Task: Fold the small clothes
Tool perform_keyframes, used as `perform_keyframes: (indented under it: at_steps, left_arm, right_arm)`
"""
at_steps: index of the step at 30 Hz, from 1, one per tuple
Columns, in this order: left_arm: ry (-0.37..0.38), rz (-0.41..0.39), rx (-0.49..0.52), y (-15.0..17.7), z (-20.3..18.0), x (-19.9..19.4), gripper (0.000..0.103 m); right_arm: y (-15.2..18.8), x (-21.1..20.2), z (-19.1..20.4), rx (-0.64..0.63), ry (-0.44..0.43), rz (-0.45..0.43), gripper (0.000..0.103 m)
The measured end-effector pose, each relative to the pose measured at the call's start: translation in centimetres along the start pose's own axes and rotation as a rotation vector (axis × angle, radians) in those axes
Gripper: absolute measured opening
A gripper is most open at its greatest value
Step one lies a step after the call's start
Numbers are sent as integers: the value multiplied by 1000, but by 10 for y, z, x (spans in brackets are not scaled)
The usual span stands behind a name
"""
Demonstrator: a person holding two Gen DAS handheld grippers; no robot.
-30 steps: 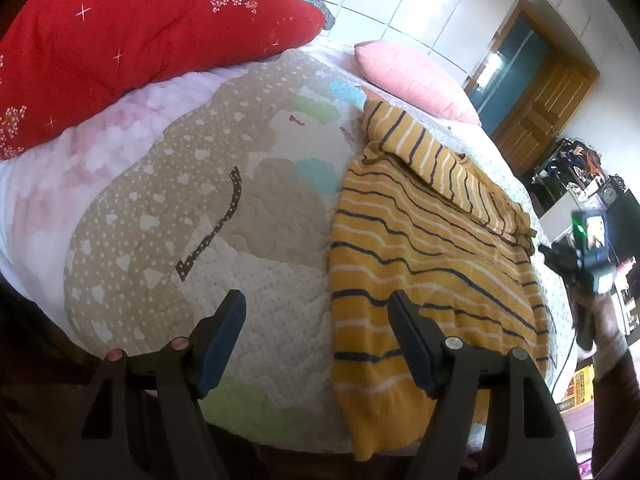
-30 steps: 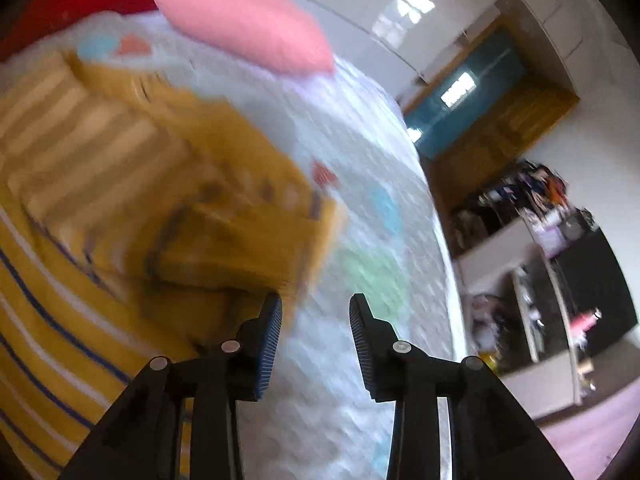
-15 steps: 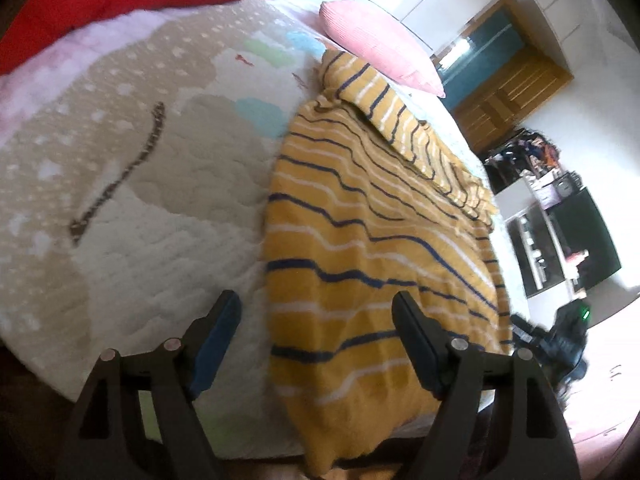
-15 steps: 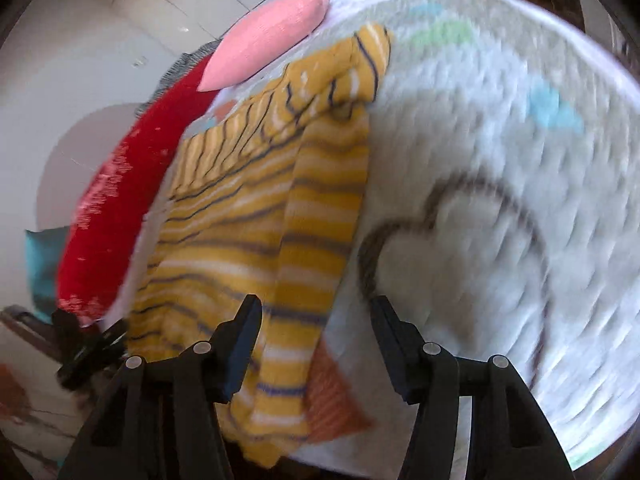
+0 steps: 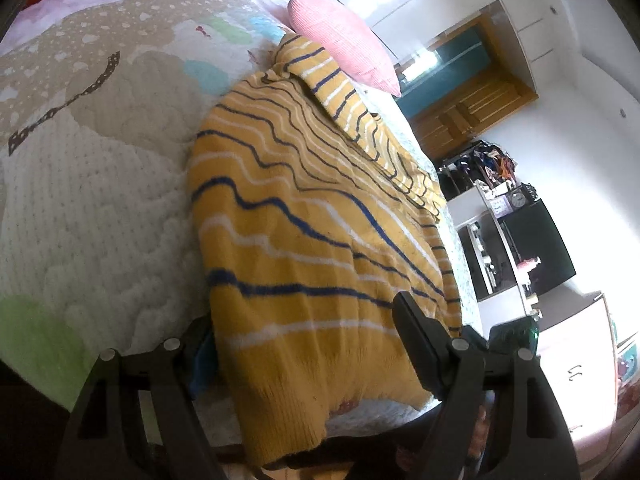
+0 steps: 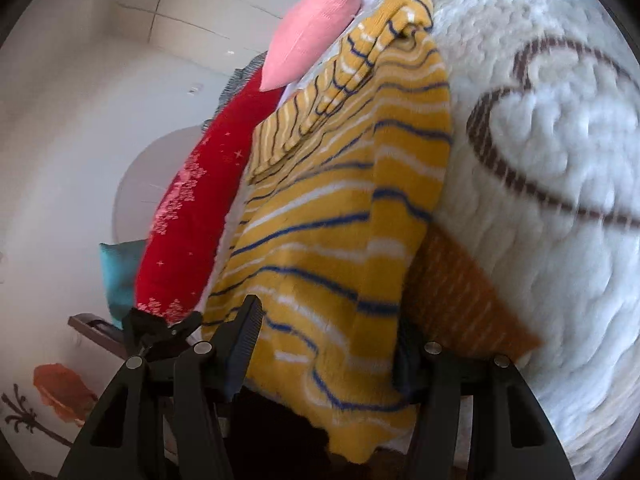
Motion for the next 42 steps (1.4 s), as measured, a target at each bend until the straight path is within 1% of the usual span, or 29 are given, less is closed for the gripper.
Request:
perform_keyframes:
  at_steps: [2, 3, 4, 5, 6, 7, 8, 10, 11, 14, 15, 17, 19, 21, 23, 25, 28, 31, 32, 34, 35, 37, 38, 40, 42]
  left_arm:
    - [-31, -7, 16, 2, -4, 2, 77]
    - [-55, -3, 29, 2, -7, 2, 77]
    - [-95, 5, 46, 1, -11, 4, 62]
    - [-130, 15, 56, 0, -12, 5, 20]
    - [-170, 35, 59, -4, -13, 6, 8]
    - [-169, 39, 37, -7, -12, 3, 8]
    - [-164, 23, 23, -10, -11, -2, 8]
    - [-166, -21, 30, -9, -17, -22, 8]
    - [-152, -33, 32, -7, -19, -31, 8]
    - [-119, -57, 50, 9, -29, -59, 7]
    - [-108, -60, 61, 20, -34, -68, 7]
    - [-99, -59, 88, 42, -41, -80, 7]
    - [-112, -42, 109, 61, -41, -80, 8]
    - [-134, -11, 99, 66, -35, -70, 8]
    - [-120, 10, 51, 59, -29, -65, 8]
    - [-81, -9, 29, 47, -31, -70, 8]
    - [-59, -35, 41, 27, -41, -78, 8]
    - [-45, -41, 35, -5, -50, -73, 8]
    - [-40, -41, 26, -22, -54, -67, 8]
    - [-37, -45, 32, -54, -65, -52, 8]
    - [-50, -52, 40, -70, -71, -43, 8]
    - [-78, -60, 47, -107, -82, -17, 8]
    - [-86, -55, 39, -127, -86, 0, 8]
    - [-97, -42, 14, -154, -86, 28, 8]
    - [-126, -26, -7, -180, -83, 58, 8]
  right_arm:
    - [9, 1, 0, 13, -6, -3, 62]
    - [13, 3, 2, 8, 8, -12, 60]
    - [15, 4, 6, -10, 51, -15, 50]
    - [14, 6, 8, -22, 91, -3, 42]
    - [12, 7, 9, -26, 124, 12, 23]
    - [8, 6, 8, -19, 137, 21, 15]
    - [6, 2, 7, -10, 134, 19, 14]
    - [4, -6, 8, -10, 135, 4, 12]
    - [5, -12, 10, -10, 122, -3, 12]
    - [14, -35, 15, -10, 79, -10, 10]
    - [17, -41, 15, -9, 69, -11, 10]
    - [33, -60, 18, -2, 37, -14, 10]
    - [48, -71, 16, -4, 36, -1, 10]
    - [58, -71, 9, -10, 73, 32, 10]
    - [56, -69, -1, 26, 63, 40, 10]
    - [43, -70, 5, 25, 24, 17, 10]
    - [22, -77, 22, -14, -22, -5, 10]
    - [-9, -75, 38, -36, -50, -22, 10]
    - [-27, -71, 43, -41, -59, -31, 10]
    - [-58, -62, 49, -37, -65, -51, 10]
    - [-69, -58, 51, -40, -64, -58, 10]
    - [-108, -44, 53, -54, -40, -86, 10]
    - [-121, -37, 51, -47, -36, -92, 10]
    - [-155, -17, 40, -5, -40, -97, 10]
    - [-181, -1, 24, 29, -17, -97, 10]
Point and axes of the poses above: each gripper's, at about its wrist camera, not at the fingertips, and x roughly the way its jaws point, z to its left, y to its underside, the point moved 2 cm from there along x, roughly the way its jaws point, and after that the axes turned 6 degrees about -x, right-handed, at the moved point
